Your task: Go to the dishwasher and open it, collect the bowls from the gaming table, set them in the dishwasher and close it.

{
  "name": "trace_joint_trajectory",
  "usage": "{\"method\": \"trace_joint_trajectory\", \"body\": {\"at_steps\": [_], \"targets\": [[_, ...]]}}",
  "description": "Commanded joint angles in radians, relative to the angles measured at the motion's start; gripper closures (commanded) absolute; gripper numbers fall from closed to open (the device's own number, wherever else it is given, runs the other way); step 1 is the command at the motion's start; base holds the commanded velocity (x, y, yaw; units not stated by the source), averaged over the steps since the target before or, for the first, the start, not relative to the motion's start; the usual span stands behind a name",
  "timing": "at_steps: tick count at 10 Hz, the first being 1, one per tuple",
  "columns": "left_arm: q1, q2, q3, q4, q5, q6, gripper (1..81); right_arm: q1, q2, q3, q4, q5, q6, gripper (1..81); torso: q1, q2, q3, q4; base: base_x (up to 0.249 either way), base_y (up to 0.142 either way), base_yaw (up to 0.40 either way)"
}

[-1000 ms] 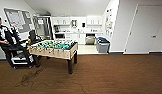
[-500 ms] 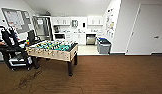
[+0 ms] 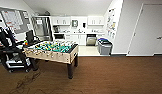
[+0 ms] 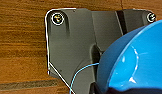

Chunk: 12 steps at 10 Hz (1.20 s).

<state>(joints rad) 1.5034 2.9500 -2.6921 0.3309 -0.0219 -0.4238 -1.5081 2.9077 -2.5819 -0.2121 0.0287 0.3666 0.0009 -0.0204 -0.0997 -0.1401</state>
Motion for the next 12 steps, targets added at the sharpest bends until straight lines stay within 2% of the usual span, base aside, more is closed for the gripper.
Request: {"method": "trace_joint_trajectory", "body": {"at_steps": [1, 12], "targets": [[-0.041, -0.008, -0.002, 0.0, 0.051, -0.003, 81.1, 0.047, -0.012, 0.0, -0.009, -0.049, -0.002, 81.1, 0.0, 0.0, 0.0, 0.0, 0.191, 0.0, 0.0], [-0.038, -0.009, -0.002, 0.0, 0.05, -0.003, 81.1, 0.047, -0.012, -0.001, -0.009, -0.049, -0.002, 81.1, 0.001, 0.0, 0.0, 0.0, 0.191, 0.0, 0.0]]}}
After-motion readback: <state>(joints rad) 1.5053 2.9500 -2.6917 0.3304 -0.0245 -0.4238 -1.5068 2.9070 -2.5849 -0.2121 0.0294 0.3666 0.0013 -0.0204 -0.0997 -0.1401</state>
